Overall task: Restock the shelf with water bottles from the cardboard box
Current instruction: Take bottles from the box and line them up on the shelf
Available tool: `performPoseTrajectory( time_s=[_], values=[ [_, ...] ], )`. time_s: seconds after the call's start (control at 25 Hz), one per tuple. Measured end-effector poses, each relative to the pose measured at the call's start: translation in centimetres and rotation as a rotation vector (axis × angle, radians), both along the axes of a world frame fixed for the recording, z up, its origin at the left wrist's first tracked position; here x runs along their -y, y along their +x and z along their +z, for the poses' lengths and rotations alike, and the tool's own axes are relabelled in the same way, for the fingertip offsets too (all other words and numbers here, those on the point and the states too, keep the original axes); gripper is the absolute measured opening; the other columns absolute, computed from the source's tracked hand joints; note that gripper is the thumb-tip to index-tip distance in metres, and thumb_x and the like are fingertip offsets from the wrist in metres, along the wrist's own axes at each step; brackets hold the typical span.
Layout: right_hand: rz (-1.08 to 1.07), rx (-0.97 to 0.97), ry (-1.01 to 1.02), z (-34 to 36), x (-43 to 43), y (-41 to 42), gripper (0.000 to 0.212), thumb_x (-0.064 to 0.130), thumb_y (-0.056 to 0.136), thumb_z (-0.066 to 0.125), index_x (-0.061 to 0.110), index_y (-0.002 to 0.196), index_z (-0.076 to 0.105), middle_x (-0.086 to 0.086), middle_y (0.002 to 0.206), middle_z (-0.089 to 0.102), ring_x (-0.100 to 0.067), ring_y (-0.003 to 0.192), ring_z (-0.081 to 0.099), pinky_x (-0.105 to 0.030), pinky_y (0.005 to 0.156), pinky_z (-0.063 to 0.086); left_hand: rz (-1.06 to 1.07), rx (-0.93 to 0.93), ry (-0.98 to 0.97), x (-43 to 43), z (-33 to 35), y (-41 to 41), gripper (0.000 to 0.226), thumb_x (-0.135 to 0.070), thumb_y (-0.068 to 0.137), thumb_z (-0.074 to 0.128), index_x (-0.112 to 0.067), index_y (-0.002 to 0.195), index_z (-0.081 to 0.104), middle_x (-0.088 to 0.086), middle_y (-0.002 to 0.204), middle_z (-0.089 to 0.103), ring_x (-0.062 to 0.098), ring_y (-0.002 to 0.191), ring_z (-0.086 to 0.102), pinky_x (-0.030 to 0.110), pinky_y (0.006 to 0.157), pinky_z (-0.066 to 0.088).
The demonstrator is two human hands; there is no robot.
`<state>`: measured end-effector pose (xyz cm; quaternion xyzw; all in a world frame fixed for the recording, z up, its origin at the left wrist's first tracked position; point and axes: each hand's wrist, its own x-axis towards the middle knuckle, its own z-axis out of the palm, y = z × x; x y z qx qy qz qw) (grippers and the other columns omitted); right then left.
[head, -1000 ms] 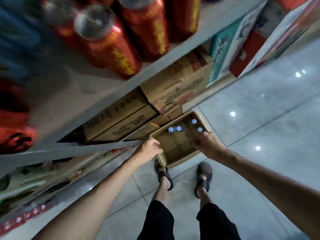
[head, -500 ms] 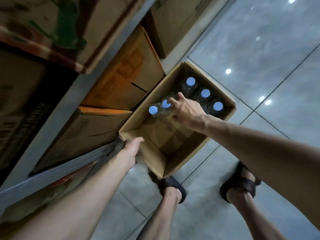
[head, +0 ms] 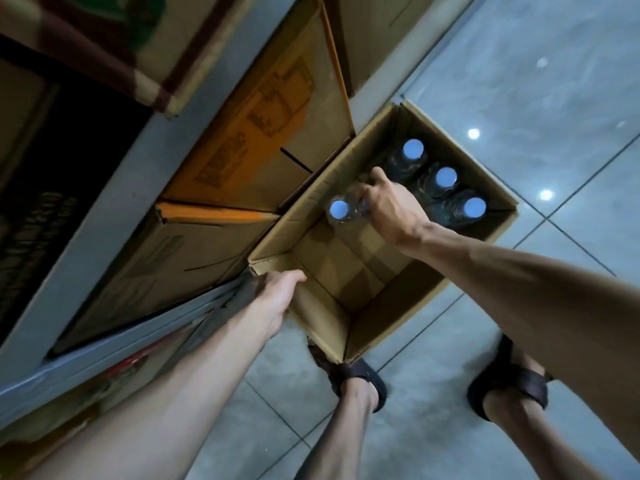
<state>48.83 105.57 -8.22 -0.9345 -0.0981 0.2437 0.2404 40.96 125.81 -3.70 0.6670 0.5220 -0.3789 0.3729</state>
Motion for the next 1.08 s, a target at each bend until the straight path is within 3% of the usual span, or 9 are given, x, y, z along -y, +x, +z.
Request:
performPoseTrajectory(
  time_s=[0.2,0.28,0.36,0.48,0.56,0.68,0.8,0.88,1.08],
  values=[
    [-0.266,-0.045,0.174,6.4,4.5,-2.2,0.027,0.019,0.079,0.07,0.02,0.106,0.067,-0.001,0.099,0.047,-0.02,0.083,0.05,-0.026,0.07,0.038,-0.299,0.103,0.142,2.3,4.1,-0.1,0.091,-0.019,0.085,0.066,-0.011,0.152,0.005,0.018,0.151,0.031,0.034,0.135,0.035,0.042,0.106,0.034],
    [-0.314,-0.063,0.216,11.1,6.7,-2.3,0.03,0.02,0.076,0.074,0.021,0.105,0.069,0.003,0.094,0.049,-0.018,0.085,0.052,-0.024,0.071,0.036,-0.438,0.159,0.023,4.3,7.2,0.5,0.099,-0.017,0.078,0.076,-0.019,0.152,0.01,0.014,0.152,0.033,0.033,0.135,0.037,0.043,0.108,0.034],
    [-0.331,-0.112,0.271,17.2,8.5,-1.6,0.03,0.024,0.074,0.076,0.019,0.103,0.07,0.001,0.092,0.06,-0.019,0.084,0.058,-0.026,0.071,0.042,-0.536,0.262,-0.122,7.0,12.0,1.4,0.103,-0.019,0.071,0.083,-0.019,0.15,0.019,0.009,0.149,0.038,0.028,0.133,0.04,0.028,0.106,0.032],
    [-0.361,-0.175,0.406,27.9,10.4,-0.1,0.03,0.026,0.074,0.078,0.019,0.102,0.071,0.002,0.086,0.068,-0.014,0.076,0.061,-0.031,0.071,0.051,-0.709,0.404,-0.265,11.1,21.2,3.1,0.12,-0.054,0.042,0.078,-0.011,0.144,0.031,0.0,0.136,0.05,0.015,0.125,0.047,0.016,0.089,0.03],
    [-0.386,-0.197,0.564,36.2,11.2,0.9,0.037,0.025,0.074,0.079,0.018,0.108,0.068,0.005,0.085,0.069,-0.012,0.077,0.065,-0.03,0.072,0.053,-0.701,0.473,-0.343,12.7,28.3,4.2,0.107,-0.061,0.035,0.069,-0.017,0.129,0.048,-0.008,0.114,0.058,0.008,0.108,0.055,0.016,0.082,0.038],
    [-0.376,-0.203,0.716,48.4,12.0,2.3,0.05,0.023,0.08,0.076,0.017,0.127,0.059,0.011,0.076,0.066,0.0,0.068,0.063,-0.023,0.062,0.049,-0.576,0.593,-0.477,13.2,39.7,5.5,0.057,-0.032,0.055,0.087,-0.025,0.104,0.06,-0.01,0.097,0.067,0.004,0.091,0.064,0.02,0.077,0.051],
    [-0.349,-0.225,0.847,58.8,12.6,3.5,0.043,0.007,0.087,0.068,0.006,0.129,0.057,0.013,0.069,0.06,0.004,0.052,0.055,-0.009,0.052,0.04,-0.477,0.577,-0.632,12.6,50.9,6.1,0.06,-0.016,0.066,0.084,-0.022,0.12,0.058,0.0,0.115,0.07,0.016,0.109,0.065,0.028,0.091,0.053],
    [-0.296,-0.212,0.903,66.1,12.9,3.8,0.041,0.002,0.088,0.064,0.007,0.129,0.057,0.01,0.069,0.057,0.003,0.052,0.048,-0.011,0.052,0.037,-0.448,0.587,-0.729,12.1,58.4,5.8,0.064,-0.013,0.068,0.08,-0.014,0.127,0.056,0.006,0.122,0.067,0.022,0.114,0.063,0.035,0.099,0.049],
    [-0.18,-0.179,0.971,79.5,11.6,2.9,0.031,0.013,0.094,0.058,0.021,0.125,0.059,0.007,0.086,0.065,-0.003,0.069,0.055,-0.02,0.067,0.045,-0.372,0.718,-0.702,10.9,73.1,3.5,0.031,-0.002,0.077,0.069,-0.015,0.105,0.065,-0.002,0.099,0.075,0.014,0.092,0.069,0.025,0.083,0.056]
  ],
)
